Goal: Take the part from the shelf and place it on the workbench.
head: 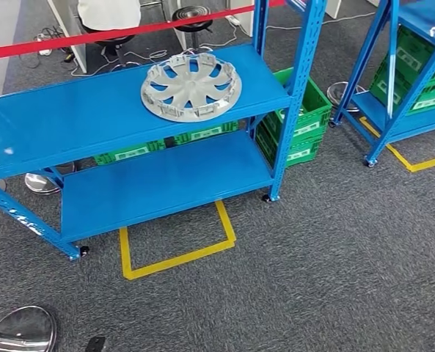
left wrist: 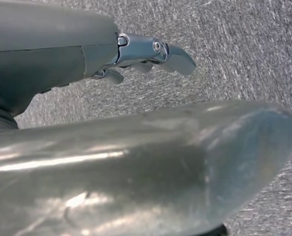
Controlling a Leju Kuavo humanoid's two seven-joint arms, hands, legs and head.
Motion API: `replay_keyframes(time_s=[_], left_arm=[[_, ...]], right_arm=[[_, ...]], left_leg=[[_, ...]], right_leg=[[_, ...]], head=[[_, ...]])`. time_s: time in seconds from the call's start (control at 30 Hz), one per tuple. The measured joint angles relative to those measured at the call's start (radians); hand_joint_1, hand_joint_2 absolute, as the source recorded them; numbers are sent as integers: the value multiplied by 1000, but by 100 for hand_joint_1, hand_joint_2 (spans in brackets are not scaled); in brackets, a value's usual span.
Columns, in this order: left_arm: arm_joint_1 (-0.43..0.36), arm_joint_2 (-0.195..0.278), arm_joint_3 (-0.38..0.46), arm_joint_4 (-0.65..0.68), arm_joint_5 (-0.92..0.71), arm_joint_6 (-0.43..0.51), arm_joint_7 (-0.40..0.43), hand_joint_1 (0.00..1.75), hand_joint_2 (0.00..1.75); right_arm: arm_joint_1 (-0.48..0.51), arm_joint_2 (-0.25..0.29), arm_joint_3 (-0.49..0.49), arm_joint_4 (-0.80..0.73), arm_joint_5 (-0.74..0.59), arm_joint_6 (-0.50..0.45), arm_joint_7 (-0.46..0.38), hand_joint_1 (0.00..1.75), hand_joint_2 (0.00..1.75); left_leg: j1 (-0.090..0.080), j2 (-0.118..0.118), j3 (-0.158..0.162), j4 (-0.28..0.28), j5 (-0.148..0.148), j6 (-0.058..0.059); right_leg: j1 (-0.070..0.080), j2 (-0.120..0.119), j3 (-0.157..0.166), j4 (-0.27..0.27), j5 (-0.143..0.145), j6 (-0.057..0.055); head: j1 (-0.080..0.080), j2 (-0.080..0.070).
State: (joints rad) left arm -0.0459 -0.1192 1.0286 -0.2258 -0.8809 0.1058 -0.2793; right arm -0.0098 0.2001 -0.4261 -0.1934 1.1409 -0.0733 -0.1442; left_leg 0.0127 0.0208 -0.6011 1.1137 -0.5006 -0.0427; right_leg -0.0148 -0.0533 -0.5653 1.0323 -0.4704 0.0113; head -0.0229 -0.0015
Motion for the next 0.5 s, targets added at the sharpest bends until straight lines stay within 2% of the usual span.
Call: replay_keyframes(time_s=[0.03, 0.07, 0.1, 0.13, 0.17, 0.2, 0.23, 0.27, 0.3, 0.33, 0.37, 0.4, 0.43, 0.47, 0.5], left_arm=[[-2, 0, 0, 0, 0, 3, 4, 0, 0], [-5, 0, 0, 0, 0, 5, 7, 0, 0], [-7, 0, 0, 0, -1, 6, 9, 0, 0], [-8, 0, 0, 0, -1, 8, 12, 0, 0], [-7, 0, 1, 0, -1, 9, 13, 0, 0], [-5, 0, 1, 0, -1, 11, 14, 0, 0], [-3, 1, 1, 0, -1, 12, 15, 0, 0], [-4, 2, 2, 0, -1, 14, 16, 0, 0], [-5, 2, 2, 0, -1, 16, 17, 0, 0], [-6, 3, 2, 0, -2, 18, 18, 0, 0], [-7, 4, 3, 0, -3, 20, 20, 0, 0], [-6, 4, 3, 0, -4, 21, 21, 0, 0], [-5, 3, 4, 0, -6, 22, 23, 0, 0], [-5, 3, 5, 0, -7, 23, 23, 0, 0], [-4, 3, 5, 0, -8, 23, 24, 0, 0]], right_arm=[[0, 0, 0, 0, 1, 0, 0, 0, 0], [1, 0, 0, 0, 1, 0, 1, 0, 0], [1, 0, 0, 0, 1, -1, 1, 0, 0], [0, 0, 0, 0, 2, -2, 2, 0, 0], [0, 0, 0, 0, 2, -2, 2, 0, 0], [-1, 0, 0, 0, 2, -3, 2, 0, 0], [-1, 0, 0, 0, 2, -4, 2, 0, 0], [-1, 0, 0, 0, 3, -4, 2, 0, 0], [0, 0, 0, 0, 3, -4, 2, 0, 0], [2, 0, 0, 0, 3, -4, 3, 0, 0], [4, 0, 0, 0, 3, -5, 3, 0, 0], [5, 0, 0, 0, 3, -5, 3, 0, 0], [6, 0, 0, 0, 4, -6, 4, 0, 0], [6, 0, 0, 0, 4, -7, 4, 0, 0], [6, 0, 0, 0, 4, -7, 4, 0, 0]], left_leg=[[-6, 27, 15, -58, 30, 5], [-12, 50, 24, -95, 45, 10], [-16, 63, 26, -111, 48, 14], [-18, 59, 24, -115, 43, 17], [-17, 45, 26, -116, 52, 22], [-15, 31, 28, -120, 58, 26], [-12, 17, 31, -123, 60, 31], [-9, 4, 34, -126, 61, 36], [-7, -8, 35, -126, 61, 39], [-7, -21, 35, -126, 60, 42], [-7, -36, 35, -126, 59, 44], [-7, -51, 37, -126, 58, 44], [-7, -66, 39, -126, 57, 44], [-6, -82, 42, -125, 55, 42], [-6, -90, 43, -125, 55, 41]], right_leg=[[2, -10, 11, 0, -8, 4], [5, -19, 18, 0, -14, 8], [8, -30, 22, 0, -20, 14], [11, -43, 29, -2, -24, 19], [13, -56, 35, -5, -29, 25], [12, -54, 39, -3, -37, 31], [10, -38, 37, 13, -51, 36], [9, -13, 20, 53, -76, 40], [7, 17, -10, 114, -106, 42], [7, 36, -46, 184, -137, 43], [7, 45, -80, 244, -155, 43], [7, 49, -101, 273, -154, 42], [7, 52, -105, 265, -132, 41], [6, 57, -90, 220, -95, 39], [5, 59, -80, 192, -73, 39]], head=[[0, 0], [-3, 0], [-3, 0], [-4, 0], [-4, 0], [-1, 0], [2, 0], [5, 0], [10, 0], [12, 0], [13, 0], [13, 0], [13, 0], [13, 0], [13, 0]])
